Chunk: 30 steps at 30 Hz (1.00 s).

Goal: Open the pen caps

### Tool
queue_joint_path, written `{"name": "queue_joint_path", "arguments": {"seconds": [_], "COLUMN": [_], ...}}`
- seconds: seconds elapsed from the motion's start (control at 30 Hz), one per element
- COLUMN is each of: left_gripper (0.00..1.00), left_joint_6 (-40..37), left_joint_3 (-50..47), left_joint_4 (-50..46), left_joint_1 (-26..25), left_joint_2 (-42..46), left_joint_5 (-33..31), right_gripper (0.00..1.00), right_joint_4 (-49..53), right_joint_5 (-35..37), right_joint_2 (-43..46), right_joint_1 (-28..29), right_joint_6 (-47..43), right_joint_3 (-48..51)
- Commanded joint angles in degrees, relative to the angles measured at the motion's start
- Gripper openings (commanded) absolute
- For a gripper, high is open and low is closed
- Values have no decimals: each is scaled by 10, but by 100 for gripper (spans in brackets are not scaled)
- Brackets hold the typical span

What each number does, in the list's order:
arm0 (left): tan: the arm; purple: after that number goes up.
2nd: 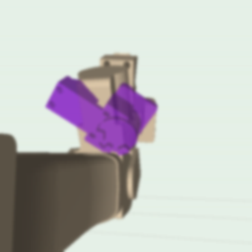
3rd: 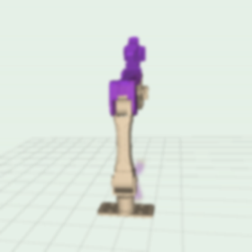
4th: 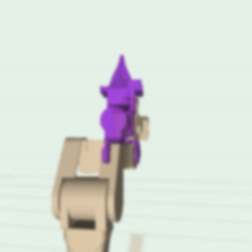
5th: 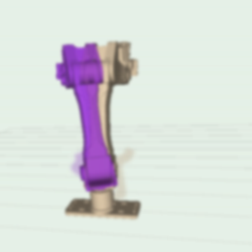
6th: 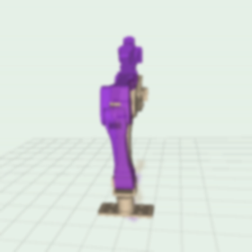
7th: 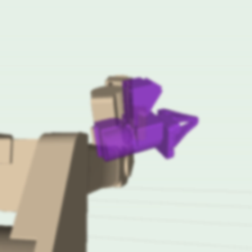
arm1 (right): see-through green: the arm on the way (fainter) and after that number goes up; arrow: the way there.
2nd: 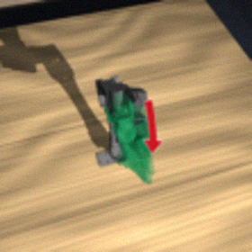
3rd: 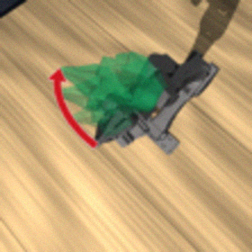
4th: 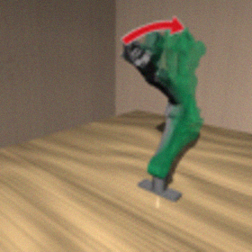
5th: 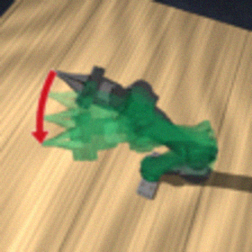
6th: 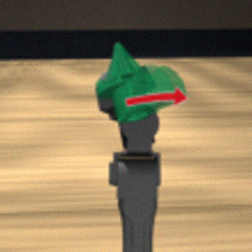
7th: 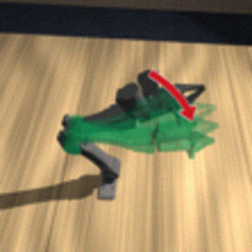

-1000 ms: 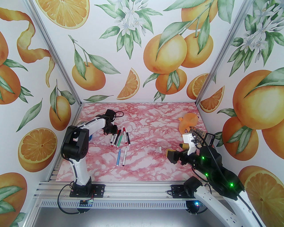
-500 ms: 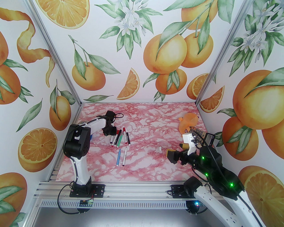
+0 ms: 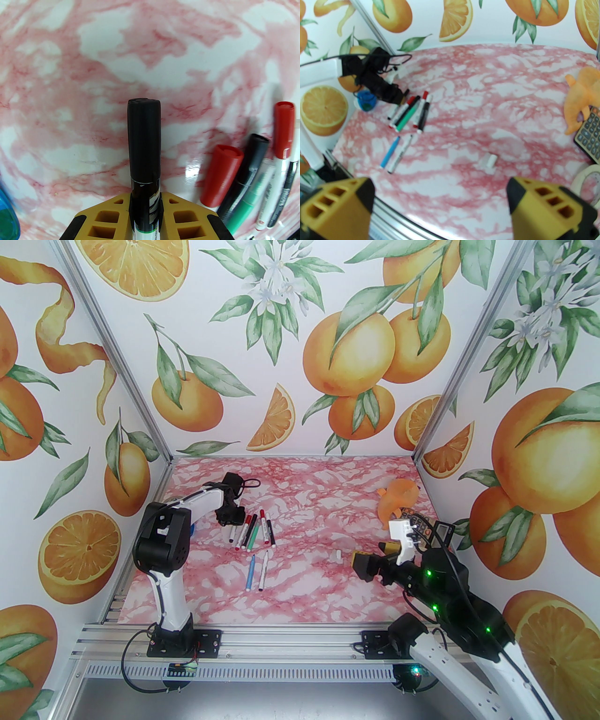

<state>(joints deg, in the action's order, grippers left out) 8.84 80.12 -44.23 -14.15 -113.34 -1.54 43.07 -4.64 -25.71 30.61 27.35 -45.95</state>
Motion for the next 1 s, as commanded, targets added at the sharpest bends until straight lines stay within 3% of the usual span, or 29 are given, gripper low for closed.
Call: {"name": "queue_joint_path", "arguments": {"seconds": [0.0, 0.13, 0.3, 0.47, 0.7, 0.97], "left_gripper": [21, 19, 18, 18, 18, 18], "left_joint_6": [-33, -35, -48, -41, -48, -60], "left_joint_3": [49, 64, 72, 77, 75, 25], "left_joint_4": [-32, -32, -3, 57, 135, 180], "left_joint_1": [4, -4, -46, -114, -196, -237], "left_joint_2": [49, 67, 75, 86, 96, 130], "left_joint_5": [45, 152, 249, 313, 375, 424], "right_gripper": [100, 100, 100, 100, 75, 62], "right_joint_4": [-102, -197, -278, -270, -326, -337], "right_joint_5": [-1, 18, 13, 43, -85, -76], "right_joint_2": [-29, -57, -119, -179, -285, -339], "right_joint_1": [-5, -4, -4, -4, -29, -32], "right_joint_6": [97, 158, 157, 140, 196, 219], "right_joint_3": [28, 56, 59, 18, -7, -20]}}
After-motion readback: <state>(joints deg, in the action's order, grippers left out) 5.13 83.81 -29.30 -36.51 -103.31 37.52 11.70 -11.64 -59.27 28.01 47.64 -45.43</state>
